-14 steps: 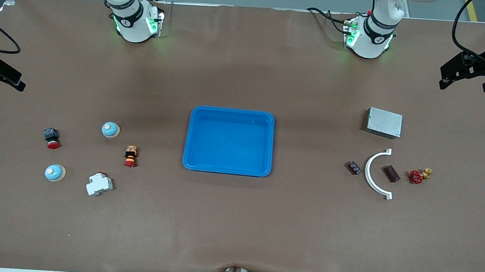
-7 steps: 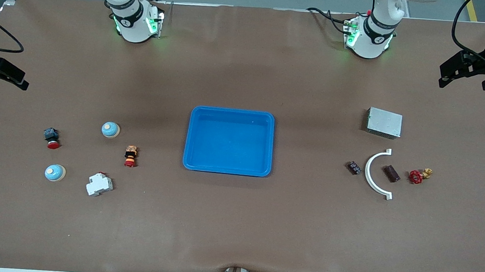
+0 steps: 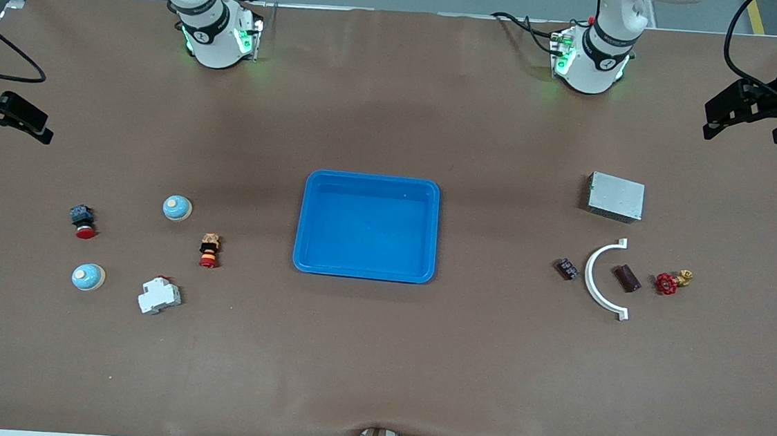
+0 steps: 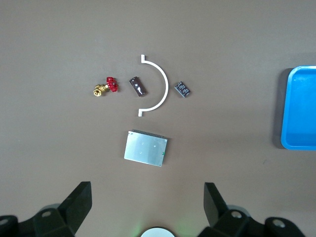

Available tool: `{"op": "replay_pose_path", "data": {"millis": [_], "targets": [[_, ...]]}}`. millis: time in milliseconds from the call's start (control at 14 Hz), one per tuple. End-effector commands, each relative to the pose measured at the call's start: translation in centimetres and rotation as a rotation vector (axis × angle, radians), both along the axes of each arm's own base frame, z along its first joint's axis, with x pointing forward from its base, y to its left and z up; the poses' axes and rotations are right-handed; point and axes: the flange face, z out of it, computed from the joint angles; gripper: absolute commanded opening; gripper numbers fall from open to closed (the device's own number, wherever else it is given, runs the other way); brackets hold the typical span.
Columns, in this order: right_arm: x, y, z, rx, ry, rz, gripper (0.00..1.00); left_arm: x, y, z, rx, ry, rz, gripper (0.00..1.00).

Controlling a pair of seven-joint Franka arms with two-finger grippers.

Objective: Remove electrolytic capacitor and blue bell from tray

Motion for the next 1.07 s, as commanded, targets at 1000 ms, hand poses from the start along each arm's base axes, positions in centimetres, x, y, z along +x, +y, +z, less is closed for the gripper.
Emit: {"op": "replay_pose_path", "data": {"millis": [1000], "targets": [[-0.72,0.27,0.79,0.005,0.006,-0.003,1.0,-0.79,-0.08,0.87,-0.007,0.001,-0.023,1.0]]}}
